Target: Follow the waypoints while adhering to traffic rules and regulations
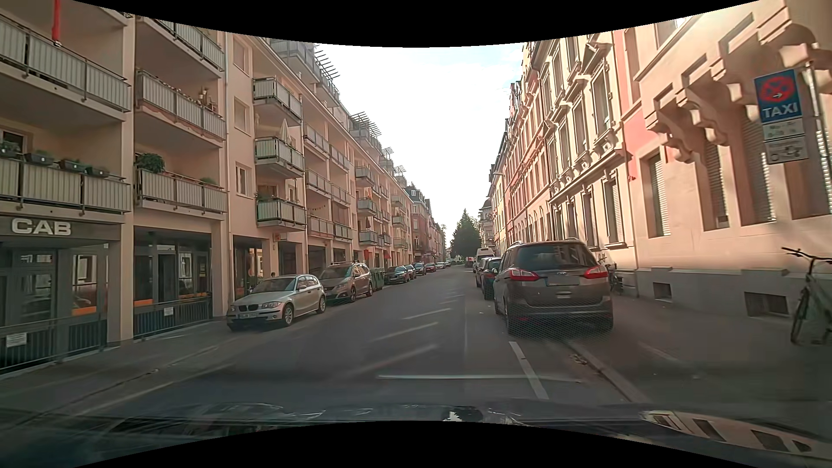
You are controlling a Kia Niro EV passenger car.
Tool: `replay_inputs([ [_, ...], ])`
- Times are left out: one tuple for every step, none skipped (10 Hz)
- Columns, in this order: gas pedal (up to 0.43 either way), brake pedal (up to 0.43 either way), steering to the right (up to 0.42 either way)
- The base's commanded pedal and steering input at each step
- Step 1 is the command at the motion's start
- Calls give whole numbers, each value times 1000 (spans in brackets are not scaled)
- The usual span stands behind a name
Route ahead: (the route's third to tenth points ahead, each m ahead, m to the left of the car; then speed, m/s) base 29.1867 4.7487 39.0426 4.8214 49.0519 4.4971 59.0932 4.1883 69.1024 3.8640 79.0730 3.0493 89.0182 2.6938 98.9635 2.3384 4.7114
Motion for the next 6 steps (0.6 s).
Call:
replay_inputs([
  [150,0,-96],
  [150,0,-86],
  [150,0,-75],
  [157,0,-62],
  [169,0,-44],
  [169,0,-28],
])
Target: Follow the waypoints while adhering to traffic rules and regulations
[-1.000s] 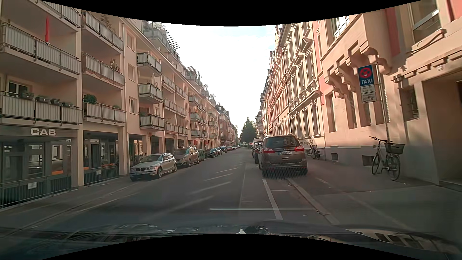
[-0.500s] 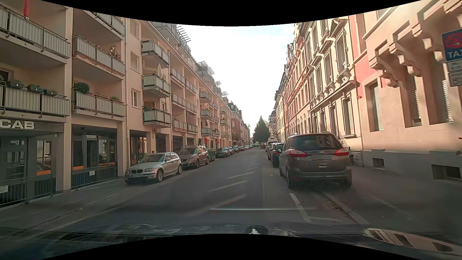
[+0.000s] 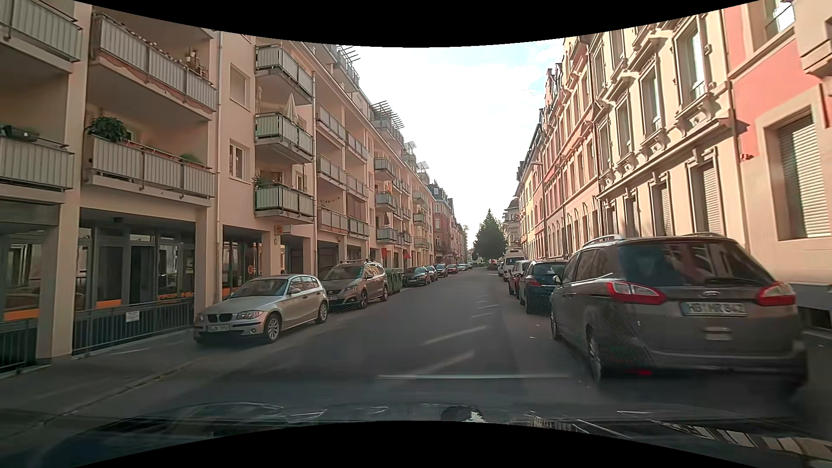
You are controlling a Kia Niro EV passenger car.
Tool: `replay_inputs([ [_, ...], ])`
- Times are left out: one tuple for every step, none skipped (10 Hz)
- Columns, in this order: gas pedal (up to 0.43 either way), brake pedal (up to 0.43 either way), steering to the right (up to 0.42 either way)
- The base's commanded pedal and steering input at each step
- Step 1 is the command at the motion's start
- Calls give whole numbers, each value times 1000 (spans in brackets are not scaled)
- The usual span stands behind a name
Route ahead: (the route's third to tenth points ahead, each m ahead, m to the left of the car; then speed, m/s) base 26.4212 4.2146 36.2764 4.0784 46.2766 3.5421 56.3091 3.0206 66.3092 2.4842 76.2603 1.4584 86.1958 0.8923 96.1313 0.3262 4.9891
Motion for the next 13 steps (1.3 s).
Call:
replay_inputs([
  [169,0,-10],
  [169,0,2],
  [169,0,13],
  [169,0,30],
  [169,0,45],
  [169,0,55],
  [169,0,63],
  [169,0,69],
  [169,0,75],
  [169,0,82],
  [169,0,83],
  [169,0,83],
  [169,0,79],
])
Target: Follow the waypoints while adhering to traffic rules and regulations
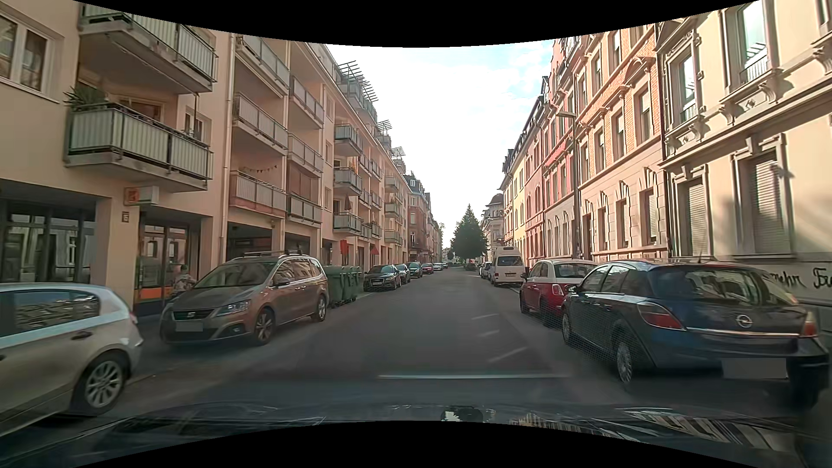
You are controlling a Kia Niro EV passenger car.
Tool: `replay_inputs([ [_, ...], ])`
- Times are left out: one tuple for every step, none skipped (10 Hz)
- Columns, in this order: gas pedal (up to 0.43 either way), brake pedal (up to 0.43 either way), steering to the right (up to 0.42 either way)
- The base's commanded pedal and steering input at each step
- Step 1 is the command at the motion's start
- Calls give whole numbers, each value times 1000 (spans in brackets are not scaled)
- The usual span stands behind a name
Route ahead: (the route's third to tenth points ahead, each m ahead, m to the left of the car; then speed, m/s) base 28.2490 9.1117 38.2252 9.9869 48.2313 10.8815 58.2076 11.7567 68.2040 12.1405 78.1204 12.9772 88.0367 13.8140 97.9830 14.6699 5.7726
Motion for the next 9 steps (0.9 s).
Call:
replay_inputs([
  [169,0,72],
  [169,0,67],
  [169,0,64],
  [169,0,63],
  [169,0,63],
  [169,0,60],
  [169,0,52],
  [169,0,44],
  [169,0,33],
])
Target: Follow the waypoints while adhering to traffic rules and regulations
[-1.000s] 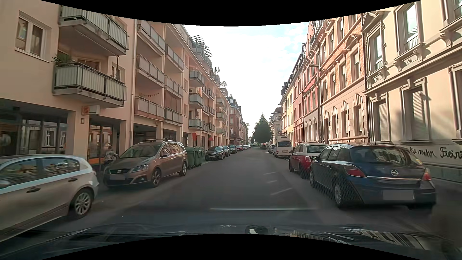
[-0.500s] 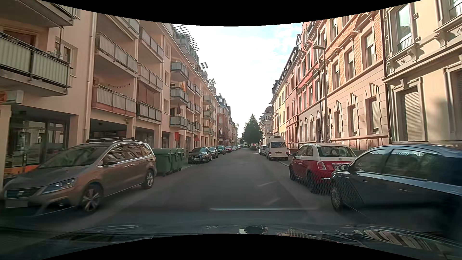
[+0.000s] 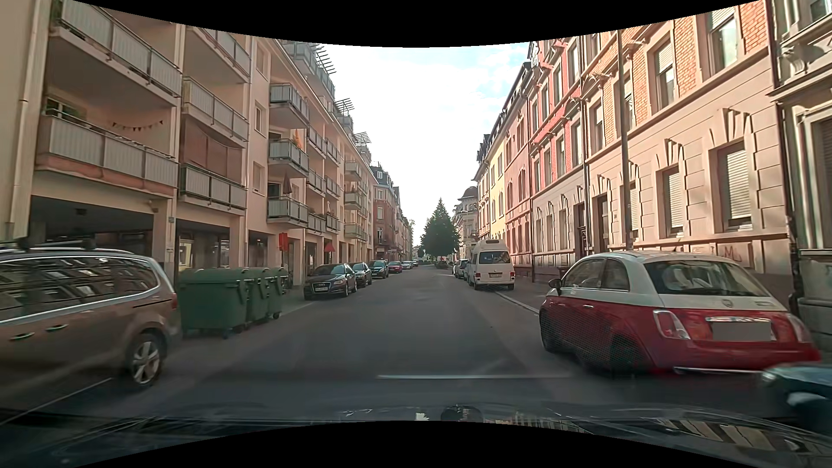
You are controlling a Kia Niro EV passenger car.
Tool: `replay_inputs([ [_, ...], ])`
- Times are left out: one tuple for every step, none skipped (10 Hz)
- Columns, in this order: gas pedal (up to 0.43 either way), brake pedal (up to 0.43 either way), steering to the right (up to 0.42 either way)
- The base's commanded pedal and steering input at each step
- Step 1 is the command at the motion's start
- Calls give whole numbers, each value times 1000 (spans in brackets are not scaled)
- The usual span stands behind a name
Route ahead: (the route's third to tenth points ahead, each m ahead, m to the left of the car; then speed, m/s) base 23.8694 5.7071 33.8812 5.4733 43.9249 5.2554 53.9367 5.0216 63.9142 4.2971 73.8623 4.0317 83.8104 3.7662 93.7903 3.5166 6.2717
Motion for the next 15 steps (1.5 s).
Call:
replay_inputs([
  [169,0,24],
  [169,0,18],
  [169,0,12],
  [169,0,7],
  [169,0,4],
  [169,0,3],
  [169,0,3],
  [169,0,1],
  [169,0,-1],
  [169,0,-1],
  [169,0,-1],
  [169,0,-1],
  [157,0,-1],
  [157,0,-1],
  [157,0,-1],
])
